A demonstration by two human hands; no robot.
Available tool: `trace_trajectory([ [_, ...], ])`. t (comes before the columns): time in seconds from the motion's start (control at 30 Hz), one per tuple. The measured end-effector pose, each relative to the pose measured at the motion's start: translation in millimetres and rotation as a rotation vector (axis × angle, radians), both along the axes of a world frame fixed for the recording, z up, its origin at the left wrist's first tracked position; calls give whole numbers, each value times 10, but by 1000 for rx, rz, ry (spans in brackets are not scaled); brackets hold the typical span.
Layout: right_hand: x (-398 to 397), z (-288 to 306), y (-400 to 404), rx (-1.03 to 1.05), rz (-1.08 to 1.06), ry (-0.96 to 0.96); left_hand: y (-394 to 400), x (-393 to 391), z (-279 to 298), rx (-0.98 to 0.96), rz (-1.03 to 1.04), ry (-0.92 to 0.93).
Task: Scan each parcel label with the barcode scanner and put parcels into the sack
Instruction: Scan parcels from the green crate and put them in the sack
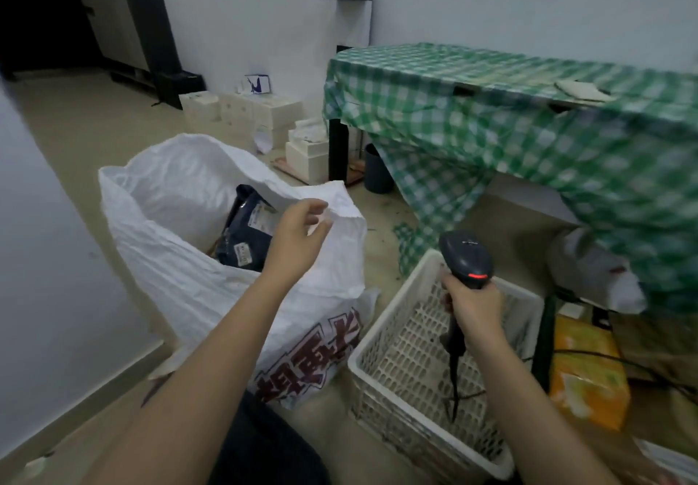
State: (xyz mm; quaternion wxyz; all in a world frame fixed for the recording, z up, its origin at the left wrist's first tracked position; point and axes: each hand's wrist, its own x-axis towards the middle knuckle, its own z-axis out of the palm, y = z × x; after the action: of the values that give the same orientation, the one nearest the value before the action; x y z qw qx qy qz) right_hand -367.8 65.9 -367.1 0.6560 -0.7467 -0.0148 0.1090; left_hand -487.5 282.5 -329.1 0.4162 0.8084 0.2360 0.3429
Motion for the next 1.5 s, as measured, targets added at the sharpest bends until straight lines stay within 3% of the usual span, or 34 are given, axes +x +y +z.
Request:
trace_trajectory([
  [0.13,5,-247,-637,4,-100,78,-623,421,-144,-60,-159,25],
  [0.43,57,-720,-2009,25,-410,226,-2071,1312,-774,-130,-540,314],
  [0.8,53,-882,-2715,88,-632,284,-3297,1717,-1787,33,-865,739],
  [0.9,23,-985,-2746,93,-641,311,-3387,1753,-2070,143,-842,846],
  [1.0,-19,-1055,-2776,120,-663,331,-3480,1760,-2270,116,-847,915],
  [1.23,10,-1252,-2798,150,-791,275,-3578,1748,-2507,-11,-805,805],
  [1.5,64,-1534,-2764,151,-867,365,-3549,1725,-2551,-24,-769,787],
])
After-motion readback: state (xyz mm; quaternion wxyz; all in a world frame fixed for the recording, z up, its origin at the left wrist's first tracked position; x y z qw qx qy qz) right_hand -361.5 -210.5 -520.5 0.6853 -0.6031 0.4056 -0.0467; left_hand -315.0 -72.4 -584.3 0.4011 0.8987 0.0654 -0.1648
